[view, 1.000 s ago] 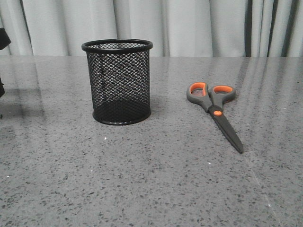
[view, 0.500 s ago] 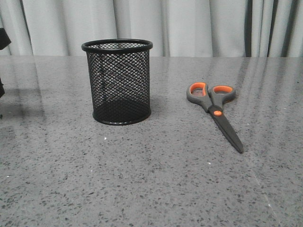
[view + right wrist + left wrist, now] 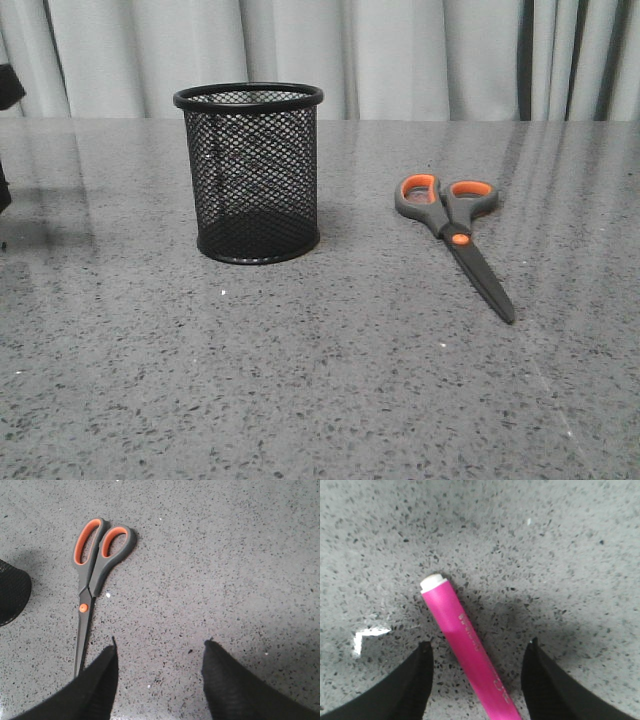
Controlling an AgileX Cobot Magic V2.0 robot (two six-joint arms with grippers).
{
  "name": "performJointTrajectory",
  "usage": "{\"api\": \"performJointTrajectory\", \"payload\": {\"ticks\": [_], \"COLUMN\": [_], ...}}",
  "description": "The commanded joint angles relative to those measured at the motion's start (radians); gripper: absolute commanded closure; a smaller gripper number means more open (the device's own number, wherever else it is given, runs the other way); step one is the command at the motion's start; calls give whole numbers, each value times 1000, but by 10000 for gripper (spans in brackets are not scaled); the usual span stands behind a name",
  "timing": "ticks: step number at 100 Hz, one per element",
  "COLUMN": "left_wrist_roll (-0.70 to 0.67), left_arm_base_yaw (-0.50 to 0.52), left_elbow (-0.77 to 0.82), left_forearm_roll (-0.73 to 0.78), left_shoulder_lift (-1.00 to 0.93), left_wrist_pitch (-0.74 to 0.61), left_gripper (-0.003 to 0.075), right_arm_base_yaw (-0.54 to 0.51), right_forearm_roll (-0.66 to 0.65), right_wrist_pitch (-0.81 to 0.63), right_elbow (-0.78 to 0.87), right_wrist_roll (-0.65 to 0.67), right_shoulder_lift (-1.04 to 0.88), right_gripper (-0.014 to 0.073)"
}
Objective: Put pen and scissors into bin
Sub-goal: 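Align the open left gripper over the pink marker and close on it, then lift the pink marker upright with the left gripper toward the mesh cup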
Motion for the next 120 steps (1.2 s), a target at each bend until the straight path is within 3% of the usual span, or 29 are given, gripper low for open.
{"api": "performJointTrajectory", "payload": {"ticks": [1, 54, 61, 77, 100, 120], "left_wrist_roll": [-8, -8, -8, 31, 97, 124], "left_arm_base_yaw": [-7, -7, -7, -7, -7, -64], "left_elbow": [-34, -34, -34, -34, -34, -34], "left_forearm_roll": [-15, -8, -8, -4, -11, -15], "left_shoulder_lift": [-15, 29, 29, 29, -15, -159], "left_wrist_pitch": [-13, -6, -6, 10, -1, -123], "left_gripper": [356, 365, 436, 741, 742, 742], "right_arm_base_yaw": [0, 0, 0, 0, 0, 0], "right_forearm_roll": [8, 8, 8, 8, 8, 8], "right_wrist_pitch": [-44, -35, -35, -35, -35, -33], "right_elbow": [-33, -33, -33, -33, -33, -33], "right_wrist_roll": [-11, -11, -11, -11, -11, -11], "right_shoulder_lift": [5, 5, 5, 5, 5, 5], "right_gripper": [250, 250, 250, 250, 250, 250]}}
